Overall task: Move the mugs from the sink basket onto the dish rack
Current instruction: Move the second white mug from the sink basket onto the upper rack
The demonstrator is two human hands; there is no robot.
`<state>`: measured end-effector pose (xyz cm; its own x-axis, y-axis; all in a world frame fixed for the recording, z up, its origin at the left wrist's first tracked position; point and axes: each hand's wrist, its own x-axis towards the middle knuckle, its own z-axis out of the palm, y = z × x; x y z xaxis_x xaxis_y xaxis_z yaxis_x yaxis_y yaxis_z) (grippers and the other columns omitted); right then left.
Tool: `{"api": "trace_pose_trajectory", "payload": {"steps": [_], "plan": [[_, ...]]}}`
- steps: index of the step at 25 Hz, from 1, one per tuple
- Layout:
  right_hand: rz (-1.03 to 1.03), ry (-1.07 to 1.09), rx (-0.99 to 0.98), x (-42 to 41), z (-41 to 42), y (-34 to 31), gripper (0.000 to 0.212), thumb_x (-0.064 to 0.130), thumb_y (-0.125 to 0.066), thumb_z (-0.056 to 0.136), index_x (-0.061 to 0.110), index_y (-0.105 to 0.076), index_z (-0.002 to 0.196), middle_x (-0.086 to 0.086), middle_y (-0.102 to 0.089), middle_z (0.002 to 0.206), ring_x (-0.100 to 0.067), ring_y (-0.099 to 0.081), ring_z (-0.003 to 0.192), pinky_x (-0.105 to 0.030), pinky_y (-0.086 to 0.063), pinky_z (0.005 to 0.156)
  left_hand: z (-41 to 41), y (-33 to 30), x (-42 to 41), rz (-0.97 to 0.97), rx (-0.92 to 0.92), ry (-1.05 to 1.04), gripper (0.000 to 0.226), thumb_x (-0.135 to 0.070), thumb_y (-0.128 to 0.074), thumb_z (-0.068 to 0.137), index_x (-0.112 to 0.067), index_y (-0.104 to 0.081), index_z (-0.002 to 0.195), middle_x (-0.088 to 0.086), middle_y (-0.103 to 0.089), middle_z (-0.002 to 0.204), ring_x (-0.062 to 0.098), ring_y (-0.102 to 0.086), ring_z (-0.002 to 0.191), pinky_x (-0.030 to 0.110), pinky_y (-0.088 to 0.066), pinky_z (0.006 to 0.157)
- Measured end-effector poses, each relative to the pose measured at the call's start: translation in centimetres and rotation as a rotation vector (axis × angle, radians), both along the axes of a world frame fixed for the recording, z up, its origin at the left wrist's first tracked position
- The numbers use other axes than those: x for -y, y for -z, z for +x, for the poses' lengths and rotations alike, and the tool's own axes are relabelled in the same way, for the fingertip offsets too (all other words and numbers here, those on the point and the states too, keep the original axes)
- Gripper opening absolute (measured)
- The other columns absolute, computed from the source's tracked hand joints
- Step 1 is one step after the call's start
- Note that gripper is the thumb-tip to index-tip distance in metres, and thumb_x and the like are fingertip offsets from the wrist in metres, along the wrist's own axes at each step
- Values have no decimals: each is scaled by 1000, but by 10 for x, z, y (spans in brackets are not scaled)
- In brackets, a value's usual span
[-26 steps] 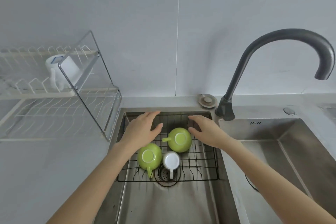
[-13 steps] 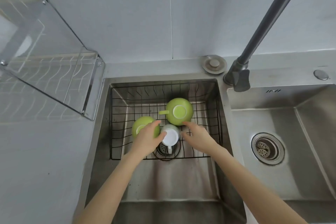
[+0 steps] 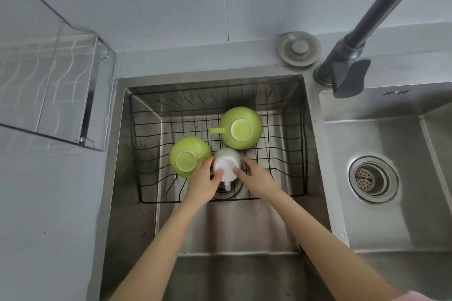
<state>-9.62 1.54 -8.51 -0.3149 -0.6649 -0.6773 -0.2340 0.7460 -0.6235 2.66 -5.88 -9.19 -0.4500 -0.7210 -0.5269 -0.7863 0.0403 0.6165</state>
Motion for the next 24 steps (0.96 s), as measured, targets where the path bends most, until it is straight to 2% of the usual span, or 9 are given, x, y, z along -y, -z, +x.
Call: {"api": "trace_pose_trajectory", "payload": {"steps": [4, 7, 9, 11, 13, 15, 17, 20, 24], "plan": [[-61, 36, 8, 0, 6, 5, 47, 27, -44, 93, 16, -36, 137, -11, -57, 128, -27, -51, 115, -18, -32, 76, 1, -1, -2, 58, -75, -103, 38, -14, -53, 86, -7, -49, 124, 8, -52, 120, 18, -59, 92, 11, -40, 71], [-85, 106, 24, -2, 8, 0, 43, 28, -41, 94, 19, -39, 136, -11, -60, 123, -26, -53, 110, -15, -30, 65, 2, -4, -6, 56, -137, -142, 40, -13, -55, 86, -7, -49, 124, -1, -46, 109, 17, -59, 89, -2, -38, 61], [-80, 142, 23, -2, 7, -5, 42, 30, -40, 94, 20, -40, 135, -9, -62, 121, -25, -54, 110, -16, -30, 65, 2, -8, -8, 44, -177, -147, 38, -13, -56, 85, -8, -52, 122, -4, -47, 102, 15, -57, 86, -5, -38, 59], [-72, 163, 19, -4, 9, -13, 41, 33, -40, 94, 22, -43, 133, -6, -63, 118, -22, -54, 109, -17, -31, 70, 3, -16, -10, 42, -219, -140, 37, -13, -59, 83, -10, -53, 120, -5, -49, 98, 15, -57, 89, -1, -41, 66], [-89, 198, 13, -8, 10, -24, 37, 33, -41, 93, 24, -50, 127, -6, -65, 114, -22, -55, 106, -20, -34, 76, 7, -25, -10, 70, -232, -71, 44, -15, -63, 80, -14, -50, 122, -2, -52, 108, 15, -54, 100, 15, -45, 84], [-94, 236, 8, -12, 9, -35, 34, 34, -41, 92, 25, -56, 120, -6, -66, 107, -22, -54, 100, -23, -34, 76, 11, -35, -12, 152, -253, 36, 51, -14, -62, 78, -21, -43, 125, -10, -51, 114, 13, -48, 110, 28, -42, 94], [-85, 285, 16, -19, 8, -47, 36, 37, -41, 91, 22, -59, 118, -2, -62, 95, -19, -51, 94, -23, -33, 77, 17, -46, -15, 198, -264, 132, 58, -12, -60, 77, -24, -37, 129, -21, -47, 112, 8, -44, 110, 25, -37, 91], [-107, 334, 46, -30, 8, -65, 36, 42, -44, 89, 21, -64, 112, 2, -60, 90, -16, -52, 92, -23, -34, 78, 22, -59, -24, 33, -282, 191, 65, -13, -63, 74, -21, -33, 131, -15, -43, 117, 8, -44, 108, 22, -36, 90], [-193, 349, 6, -37, 17, -90, 30, 43, -45, 88, 26, -67, 99, 5, -60, 83, -16, -53, 91, -23, -34, 77, 23, -76, -38, -144, -356, 79, 64, -16, -70, 72, -13, -37, 127, -10, -41, 116, 14, -44, 112, 37, -44, 96]]}}
